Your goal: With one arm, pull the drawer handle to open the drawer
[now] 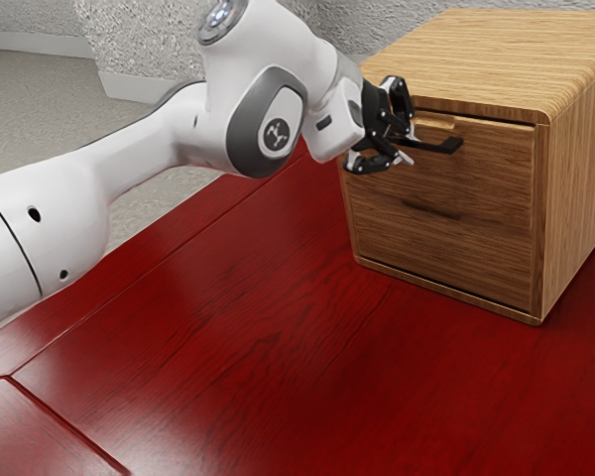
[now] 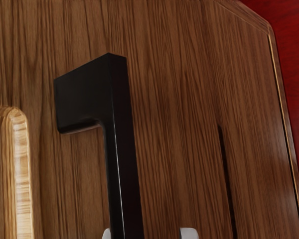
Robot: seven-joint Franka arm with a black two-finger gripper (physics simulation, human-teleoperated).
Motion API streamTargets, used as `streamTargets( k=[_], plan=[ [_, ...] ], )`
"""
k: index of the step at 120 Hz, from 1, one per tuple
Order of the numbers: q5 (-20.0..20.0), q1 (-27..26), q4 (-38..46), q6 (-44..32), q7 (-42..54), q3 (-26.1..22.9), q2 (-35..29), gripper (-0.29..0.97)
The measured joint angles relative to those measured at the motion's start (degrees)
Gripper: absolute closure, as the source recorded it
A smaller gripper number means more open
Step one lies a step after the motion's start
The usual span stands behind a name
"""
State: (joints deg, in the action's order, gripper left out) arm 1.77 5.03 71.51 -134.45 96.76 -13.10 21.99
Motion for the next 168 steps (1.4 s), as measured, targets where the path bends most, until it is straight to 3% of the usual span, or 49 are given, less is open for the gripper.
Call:
streamTargets(
  k=[23,50,73,128,168],
  plan=[
    [0.22,-0.94,1.42,-0.42,0.07,0.13,-0.80,0.69],
    [0.44,-1.03,9.56,-1.18,-0.31,0.22,-6.59,0.80],
    [0.23,-0.72,16.82,-1.92,-0.92,0.20,-14.41,0.77],
    [1.80,-1.44,21.12,-2.80,-2.80,1.76,-16.81,0.75],
    [1.97,-1.35,31.95,-2.10,-4.26,1.86,-26.75,0.74]
  ],
)
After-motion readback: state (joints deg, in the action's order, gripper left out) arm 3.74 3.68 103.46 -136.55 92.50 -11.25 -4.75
